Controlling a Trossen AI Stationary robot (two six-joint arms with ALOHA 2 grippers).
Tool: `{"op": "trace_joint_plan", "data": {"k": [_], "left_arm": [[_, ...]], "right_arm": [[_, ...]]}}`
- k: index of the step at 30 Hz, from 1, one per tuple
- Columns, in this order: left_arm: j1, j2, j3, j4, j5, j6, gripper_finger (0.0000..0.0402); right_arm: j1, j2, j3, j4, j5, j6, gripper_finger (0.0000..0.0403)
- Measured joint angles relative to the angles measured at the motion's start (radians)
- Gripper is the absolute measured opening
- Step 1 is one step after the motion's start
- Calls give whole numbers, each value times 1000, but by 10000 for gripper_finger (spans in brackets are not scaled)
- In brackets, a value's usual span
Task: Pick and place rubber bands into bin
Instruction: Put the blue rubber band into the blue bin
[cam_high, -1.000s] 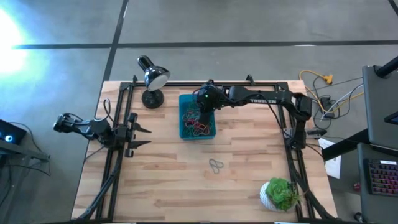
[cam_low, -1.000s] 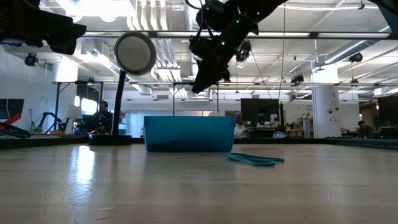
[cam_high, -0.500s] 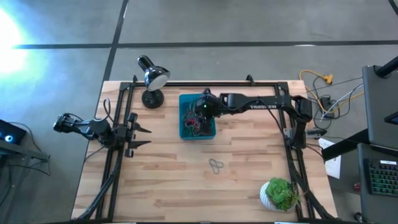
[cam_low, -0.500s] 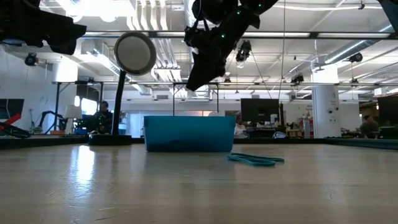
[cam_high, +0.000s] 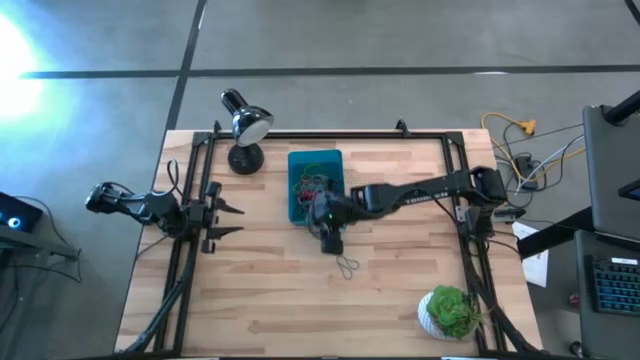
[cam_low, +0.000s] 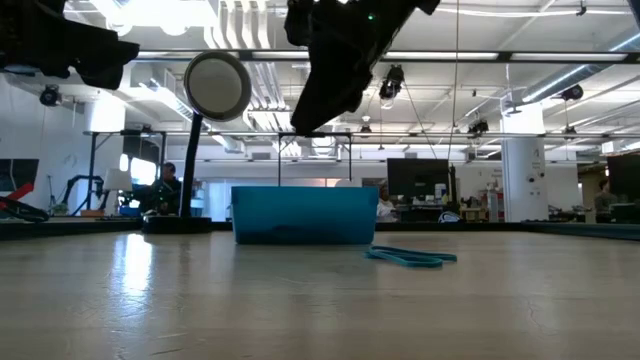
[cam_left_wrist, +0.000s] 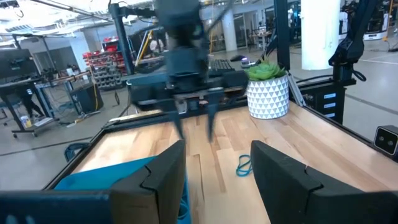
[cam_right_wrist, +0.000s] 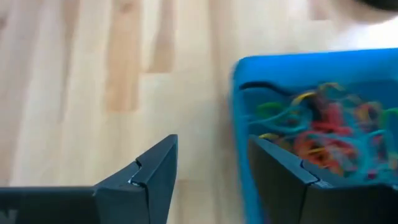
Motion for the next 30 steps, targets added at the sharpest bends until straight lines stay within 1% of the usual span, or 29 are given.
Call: {"op": "trace_joint_plan", "data": {"k": [6, 10, 14, 19, 24, 30], "left_arm": [[0, 0, -11, 1, 0, 4, 167], [0, 0, -11, 1, 0, 4, 167], [0, 0, -11, 2, 0, 3, 167], [0, 0, -11, 2, -5, 3, 167], [0, 0, -11, 2, -6, 3, 167], [0, 0, -11, 2, -8, 3, 167]], "right_arm": [[99, 0, -65, 5, 4, 93, 187], [144, 0, -117, 5, 54, 180, 187], [178, 0, -167, 6, 63, 269, 187], [193, 0, -236, 8, 107, 331, 187], [195, 0, -293, 25, 105, 389, 187], [209, 0, -372, 178, 73, 388, 187]]}}
